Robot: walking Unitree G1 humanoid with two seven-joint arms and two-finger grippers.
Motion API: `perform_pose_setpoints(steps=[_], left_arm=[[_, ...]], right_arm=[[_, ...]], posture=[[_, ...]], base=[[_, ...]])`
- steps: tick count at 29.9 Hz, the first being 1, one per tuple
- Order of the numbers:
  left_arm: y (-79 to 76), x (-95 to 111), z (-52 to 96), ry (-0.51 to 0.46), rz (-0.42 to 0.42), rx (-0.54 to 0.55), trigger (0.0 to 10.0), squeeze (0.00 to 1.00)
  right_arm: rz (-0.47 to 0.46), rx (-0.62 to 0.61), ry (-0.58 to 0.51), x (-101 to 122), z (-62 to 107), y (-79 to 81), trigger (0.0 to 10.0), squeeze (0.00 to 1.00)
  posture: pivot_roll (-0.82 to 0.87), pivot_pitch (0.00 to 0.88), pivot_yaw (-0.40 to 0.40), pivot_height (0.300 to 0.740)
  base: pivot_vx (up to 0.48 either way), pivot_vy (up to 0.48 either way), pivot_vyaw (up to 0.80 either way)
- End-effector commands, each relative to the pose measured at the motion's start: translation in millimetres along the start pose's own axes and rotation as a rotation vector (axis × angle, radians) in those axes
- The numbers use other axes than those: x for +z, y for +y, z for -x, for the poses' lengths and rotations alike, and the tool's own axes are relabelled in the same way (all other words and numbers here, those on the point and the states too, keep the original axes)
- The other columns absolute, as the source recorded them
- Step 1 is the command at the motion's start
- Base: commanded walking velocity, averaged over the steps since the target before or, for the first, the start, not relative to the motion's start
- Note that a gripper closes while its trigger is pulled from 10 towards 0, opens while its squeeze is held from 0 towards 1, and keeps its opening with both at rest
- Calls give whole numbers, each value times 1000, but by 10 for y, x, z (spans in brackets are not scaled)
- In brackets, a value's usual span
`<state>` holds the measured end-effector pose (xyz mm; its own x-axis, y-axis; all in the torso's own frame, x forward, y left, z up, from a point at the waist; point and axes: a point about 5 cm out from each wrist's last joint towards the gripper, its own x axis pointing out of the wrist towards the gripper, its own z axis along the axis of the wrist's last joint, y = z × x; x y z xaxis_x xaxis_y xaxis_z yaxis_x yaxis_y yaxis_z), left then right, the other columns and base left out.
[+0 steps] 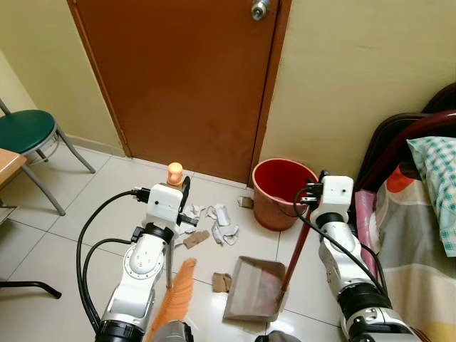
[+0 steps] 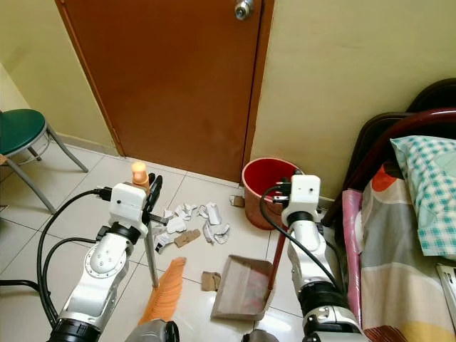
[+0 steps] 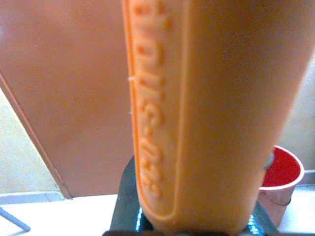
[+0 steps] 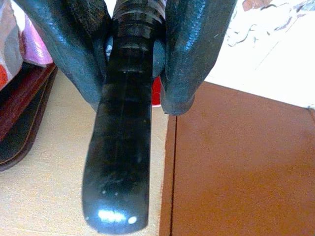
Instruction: Sweep floor
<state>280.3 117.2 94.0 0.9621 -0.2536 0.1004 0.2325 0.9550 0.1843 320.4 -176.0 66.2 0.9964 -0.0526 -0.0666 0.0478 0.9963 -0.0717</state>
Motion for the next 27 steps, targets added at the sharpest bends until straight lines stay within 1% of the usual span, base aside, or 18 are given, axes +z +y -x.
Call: perform_pose_setpoints(steps=[1,5,7,10,14,15,18,19,20,21,22,24,26,27], left_arm=[[-24,47,-33,-33,10,0,10000,0],[21,13,17,-26,-1,13,10000,0],[73,-41,72,-3,-18,29,10000,0],[141,-116,148,26,-20,56,10000,0],[184,-130,179,34,-10,73,10000,0],[180,-105,181,27,-5,78,10000,0],[164,-114,170,22,-3,75,10000,0],[159,-126,154,25,-2,74,10000,0],[166,-116,136,26,-2,82,10000,0],[209,-44,91,21,7,118,10000,0],[287,119,-9,-8,30,154,10000,0],[329,239,-83,-52,18,155,10000,0],[265,125,-71,-36,9,148,10000,0],[275,85,-72,-25,-1,161,10000,0]], right_arm=[[3,3,-20,39,7,-9,10000,0],[11,8,-39,37,53,-33,10000,0],[16,11,-46,21,95,-46,10000,0],[26,8,-60,4,161,-78,10000,0],[28,-7,-76,13,218,-122,10000,0],[41,-24,-78,6,265,-167,10000,0],[42,-32,-71,-30,283,-190,10000,0],[42,-35,-61,-49,280,-199,10000,0],[41,-40,-56,-48,279,-210,10000,0],[28,-28,-71,27,254,-199,10000,0],[24,12,-118,222,176,-157,10000,0],[30,52,-163,381,110,-116,10000,0],[69,58,-146,280,98,-160,10000,0],[93,38,-124,246,80,-188,10000,0]], posture=[[20,0,-17,740],[17,0,-11,740],[13,0,-8,740],[7,0,-7,740],[-8,0,-14,740],[-21,0,-27,740],[-32,0,-36,740],[-41,0,-59,740],[-46,0,-66,740],[-53,0,-66,740],[-62,0,-61,740],[-58,0,-45,740],[-45,0,-57,740],[-35,0,-88,740]], base=[[0,0,0],[0,0,0],[0,0,0],[0,0,0],[0,0,0],[0,0,0],[0,0,0],[0,0,0],[0,0,0],[0,0,0],[0,0,0],[0,0,0],[0,0,0],[0,0,0]])
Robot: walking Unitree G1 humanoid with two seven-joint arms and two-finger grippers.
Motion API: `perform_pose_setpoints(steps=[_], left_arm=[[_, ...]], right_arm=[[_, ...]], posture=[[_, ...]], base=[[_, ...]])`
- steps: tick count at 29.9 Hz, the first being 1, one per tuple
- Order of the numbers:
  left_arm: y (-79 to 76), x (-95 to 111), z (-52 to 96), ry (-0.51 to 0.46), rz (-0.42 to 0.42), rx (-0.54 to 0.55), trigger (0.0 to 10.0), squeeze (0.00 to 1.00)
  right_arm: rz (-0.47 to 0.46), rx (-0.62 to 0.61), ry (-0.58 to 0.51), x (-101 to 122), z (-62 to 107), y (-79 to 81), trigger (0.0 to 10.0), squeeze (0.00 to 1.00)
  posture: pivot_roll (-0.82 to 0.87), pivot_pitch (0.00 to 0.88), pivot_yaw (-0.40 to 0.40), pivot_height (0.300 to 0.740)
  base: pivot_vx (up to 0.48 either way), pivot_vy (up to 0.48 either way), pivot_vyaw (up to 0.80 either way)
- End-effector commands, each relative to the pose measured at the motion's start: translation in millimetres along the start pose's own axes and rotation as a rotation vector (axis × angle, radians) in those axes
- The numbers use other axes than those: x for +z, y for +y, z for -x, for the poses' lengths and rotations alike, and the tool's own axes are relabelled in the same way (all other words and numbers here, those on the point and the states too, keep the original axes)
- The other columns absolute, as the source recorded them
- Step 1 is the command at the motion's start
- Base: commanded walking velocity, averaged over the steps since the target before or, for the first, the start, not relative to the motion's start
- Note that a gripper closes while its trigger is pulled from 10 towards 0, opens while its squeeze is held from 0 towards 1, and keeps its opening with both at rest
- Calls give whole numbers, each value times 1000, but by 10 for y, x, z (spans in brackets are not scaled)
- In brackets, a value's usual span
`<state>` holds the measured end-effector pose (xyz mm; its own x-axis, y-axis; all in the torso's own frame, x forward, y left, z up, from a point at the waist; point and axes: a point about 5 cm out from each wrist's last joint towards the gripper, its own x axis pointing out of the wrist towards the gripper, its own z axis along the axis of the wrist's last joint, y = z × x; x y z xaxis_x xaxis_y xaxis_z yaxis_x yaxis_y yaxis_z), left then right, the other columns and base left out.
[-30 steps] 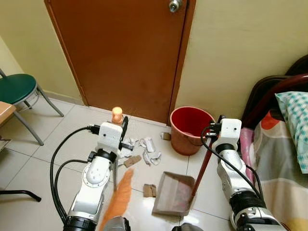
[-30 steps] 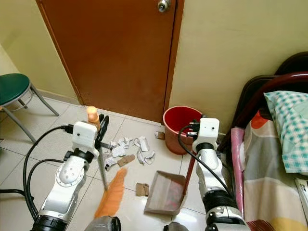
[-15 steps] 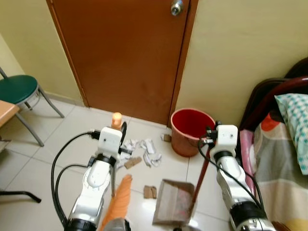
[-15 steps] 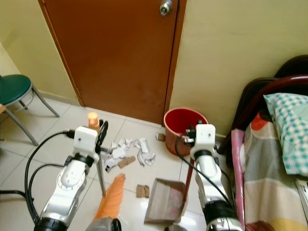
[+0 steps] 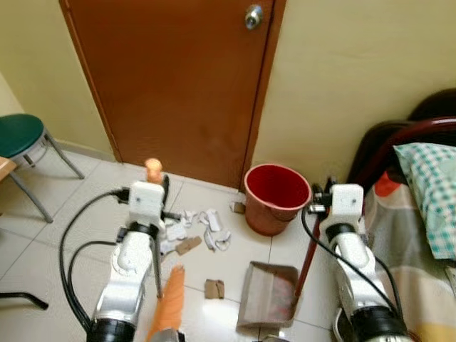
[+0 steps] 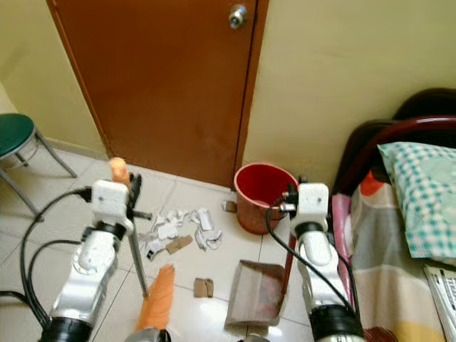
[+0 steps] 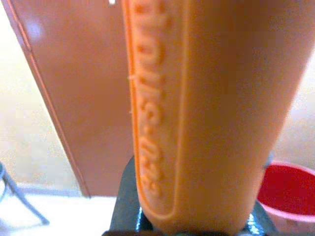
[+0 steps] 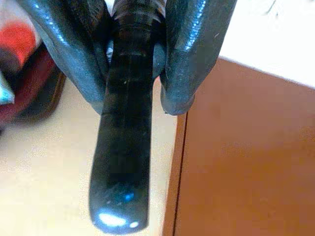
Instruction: Sweep floor
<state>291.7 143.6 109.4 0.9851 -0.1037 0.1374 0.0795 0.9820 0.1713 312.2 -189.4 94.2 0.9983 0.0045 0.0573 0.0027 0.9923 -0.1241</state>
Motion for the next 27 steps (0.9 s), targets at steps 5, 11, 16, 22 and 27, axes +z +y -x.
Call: perform_pose_setpoints(steps=[5,11,16,22,27], left_arm=[[48,-98,59,34,22,70,10000,0],[75,-145,94,41,-1,32,10000,0],[21,-299,108,72,-1,11,10000,0],[-13,-343,90,96,3,13,10000,0],[-46,-363,64,90,2,-10,10000,0]], right_arm=[[20,20,-6,47,-30,37,10000,0],[11,-12,-2,-24,32,83,10000,0],[13,-55,92,-264,109,-88,10000,0],[11,-75,166,-426,206,-234,10000,0],[2,-40,190,-531,305,-229,10000,0]], posture=[[-34,0,-56,740],[-54,0,-15,740],[-65,0,-15,740],[-69,0,-12,740],[-72,0,-3,740]], base=[[0,0,0],[0,0,0],[0,0,0],[0,0,0],[0,0,0]])
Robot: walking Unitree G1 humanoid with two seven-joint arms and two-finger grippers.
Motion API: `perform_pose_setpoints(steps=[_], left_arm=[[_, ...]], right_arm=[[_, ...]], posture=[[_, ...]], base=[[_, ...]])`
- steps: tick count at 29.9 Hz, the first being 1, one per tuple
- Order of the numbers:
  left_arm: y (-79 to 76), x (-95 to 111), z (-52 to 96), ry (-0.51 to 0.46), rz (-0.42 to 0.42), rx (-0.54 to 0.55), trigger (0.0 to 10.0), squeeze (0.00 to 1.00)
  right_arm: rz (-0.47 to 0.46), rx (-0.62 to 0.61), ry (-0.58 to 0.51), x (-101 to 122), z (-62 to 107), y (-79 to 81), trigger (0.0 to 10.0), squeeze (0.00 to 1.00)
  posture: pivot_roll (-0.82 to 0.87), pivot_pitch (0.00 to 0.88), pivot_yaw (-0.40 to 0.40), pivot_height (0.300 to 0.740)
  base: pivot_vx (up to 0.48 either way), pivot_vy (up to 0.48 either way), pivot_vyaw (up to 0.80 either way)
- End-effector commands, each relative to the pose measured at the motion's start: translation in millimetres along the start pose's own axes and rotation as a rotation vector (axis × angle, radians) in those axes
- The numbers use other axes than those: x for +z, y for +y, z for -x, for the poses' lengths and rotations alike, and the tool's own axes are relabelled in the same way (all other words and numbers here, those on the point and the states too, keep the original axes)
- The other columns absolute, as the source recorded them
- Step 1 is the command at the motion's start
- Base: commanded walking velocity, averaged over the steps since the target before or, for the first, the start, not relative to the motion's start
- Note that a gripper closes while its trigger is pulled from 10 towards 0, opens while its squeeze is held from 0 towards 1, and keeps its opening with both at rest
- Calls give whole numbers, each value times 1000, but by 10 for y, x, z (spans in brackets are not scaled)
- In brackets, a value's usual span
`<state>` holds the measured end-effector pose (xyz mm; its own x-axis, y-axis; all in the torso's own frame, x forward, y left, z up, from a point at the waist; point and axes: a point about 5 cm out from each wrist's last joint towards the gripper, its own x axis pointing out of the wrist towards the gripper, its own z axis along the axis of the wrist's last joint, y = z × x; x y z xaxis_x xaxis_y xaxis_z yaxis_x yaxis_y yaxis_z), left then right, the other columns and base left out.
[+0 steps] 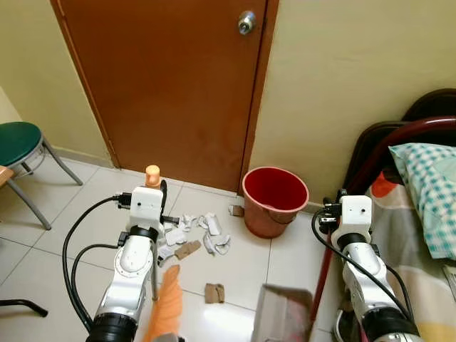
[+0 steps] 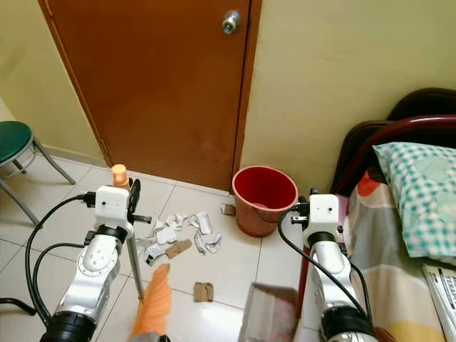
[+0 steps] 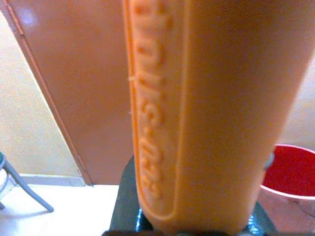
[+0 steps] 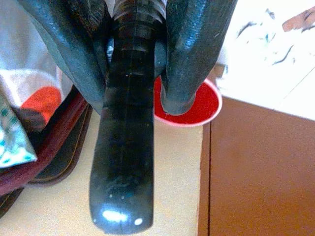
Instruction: Sweep floor
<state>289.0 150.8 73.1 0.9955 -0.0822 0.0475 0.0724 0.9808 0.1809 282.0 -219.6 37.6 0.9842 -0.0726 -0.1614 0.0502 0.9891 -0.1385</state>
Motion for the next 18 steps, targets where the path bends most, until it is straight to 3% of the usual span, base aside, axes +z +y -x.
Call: perform_pose_setpoints(steps=[1,4,14,15,18], left_arm=[[-52,1,-20,-3,12,-16,10000,0],[-111,36,-106,-17,18,-38,10000,0],[-385,294,-360,-104,54,-108,10000,0],[-541,398,-439,-130,70,-148,10000,0],[-680,466,-482,-143,86,-186,10000,0]], right_arm=[[-10,10,-37,56,-18,3,10000,0],[-8,-9,-40,61,-50,-75,10000,0],[-14,-4,-58,148,-144,-49,10000,0],[-16,5,-67,161,-164,-10,10000,0],[-17,10,-70,161,-179,24,10000,0]], posture=[[-72,0,-3,740],[-65,0,0,740],[-32,0,-16,740],[-38,0,-9,740],[-40,0,-6,740]], base=[[0,0,0],[0,0,0],[0,0,0],[0,0,0],[0,0,0]])
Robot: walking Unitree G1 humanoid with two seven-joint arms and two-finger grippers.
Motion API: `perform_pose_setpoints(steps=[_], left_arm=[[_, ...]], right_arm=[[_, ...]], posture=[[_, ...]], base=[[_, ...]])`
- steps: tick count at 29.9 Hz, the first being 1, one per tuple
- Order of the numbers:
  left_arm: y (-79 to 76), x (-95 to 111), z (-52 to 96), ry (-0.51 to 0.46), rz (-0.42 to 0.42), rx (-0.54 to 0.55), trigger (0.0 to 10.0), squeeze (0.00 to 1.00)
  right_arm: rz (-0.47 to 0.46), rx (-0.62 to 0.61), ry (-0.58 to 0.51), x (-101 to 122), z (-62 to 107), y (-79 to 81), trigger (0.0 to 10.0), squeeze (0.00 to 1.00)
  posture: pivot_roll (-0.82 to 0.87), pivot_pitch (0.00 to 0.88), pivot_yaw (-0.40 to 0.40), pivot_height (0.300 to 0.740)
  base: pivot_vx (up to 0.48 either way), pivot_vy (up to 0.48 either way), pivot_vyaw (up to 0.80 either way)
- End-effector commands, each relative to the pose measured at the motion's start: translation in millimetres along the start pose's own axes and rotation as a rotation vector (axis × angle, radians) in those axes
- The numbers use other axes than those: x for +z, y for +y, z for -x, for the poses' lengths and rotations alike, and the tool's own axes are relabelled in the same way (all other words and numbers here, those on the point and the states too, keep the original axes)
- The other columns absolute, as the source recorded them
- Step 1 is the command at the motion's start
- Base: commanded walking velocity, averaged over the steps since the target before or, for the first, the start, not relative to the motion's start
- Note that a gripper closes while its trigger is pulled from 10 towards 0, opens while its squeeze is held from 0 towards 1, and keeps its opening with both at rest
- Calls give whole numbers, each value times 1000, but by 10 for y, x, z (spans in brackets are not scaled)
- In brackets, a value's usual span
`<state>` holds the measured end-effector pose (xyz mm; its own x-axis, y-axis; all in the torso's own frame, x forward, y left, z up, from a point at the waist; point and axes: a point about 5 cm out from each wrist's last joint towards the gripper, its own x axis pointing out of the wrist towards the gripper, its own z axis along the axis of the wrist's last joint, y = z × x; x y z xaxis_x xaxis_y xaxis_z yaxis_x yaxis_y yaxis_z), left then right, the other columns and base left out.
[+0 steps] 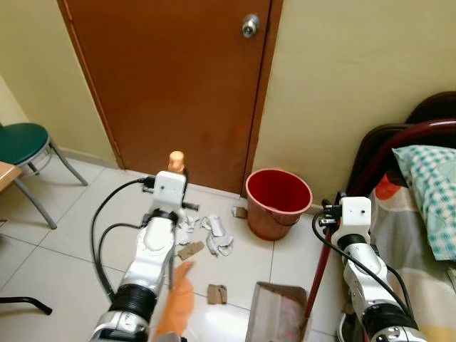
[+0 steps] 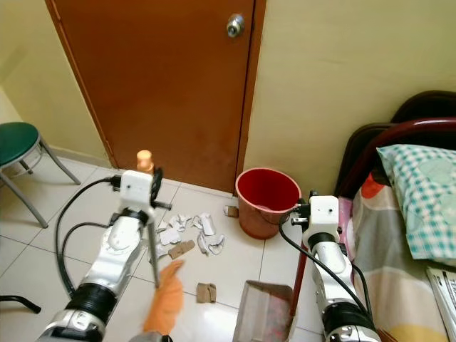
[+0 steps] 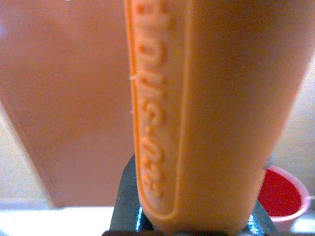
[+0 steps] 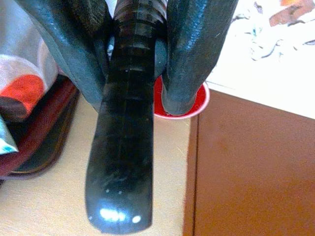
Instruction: Sweep floor
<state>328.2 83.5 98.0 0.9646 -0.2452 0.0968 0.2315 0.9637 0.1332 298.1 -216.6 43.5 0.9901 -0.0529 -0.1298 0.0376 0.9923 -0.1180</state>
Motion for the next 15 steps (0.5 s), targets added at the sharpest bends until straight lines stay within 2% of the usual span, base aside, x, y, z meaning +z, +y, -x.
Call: perform_pose_setpoints(steps=[1,5,9,11,14,15], left_arm=[[-138,123,-55,-69,28,-44,10000,0],[-245,117,-68,-57,57,-84,10000,0],[-532,112,-81,-31,115,-200,10000,0],[-742,193,-101,-32,194,-267,10000,0],[-821,266,-117,-49,238,-277,10000,0],[-908,444,-153,-109,336,-268,10000,0]], right_arm=[[5,-2,-32,61,-35,2,10000,0],[8,-2,-21,38,-36,3,10000,0],[8,-14,-5,7,-37,-4,10000,0],[12,-13,0,-9,-33,16,10000,0],[14,-12,1,-15,-32,25,10000,0],[16,-11,3,-21,-30,32,10000,0]], posture=[[-39,0,-2,740],[-38,12,2,740],[-36,19,2,740],[-33,19,-2,740],[-34,18,-4,740],[-37,18,-5,740]], base=[[0,0,0],[0,0,0],[0,0,0],[0,0,0],[0,0,0],[0,0,0]])
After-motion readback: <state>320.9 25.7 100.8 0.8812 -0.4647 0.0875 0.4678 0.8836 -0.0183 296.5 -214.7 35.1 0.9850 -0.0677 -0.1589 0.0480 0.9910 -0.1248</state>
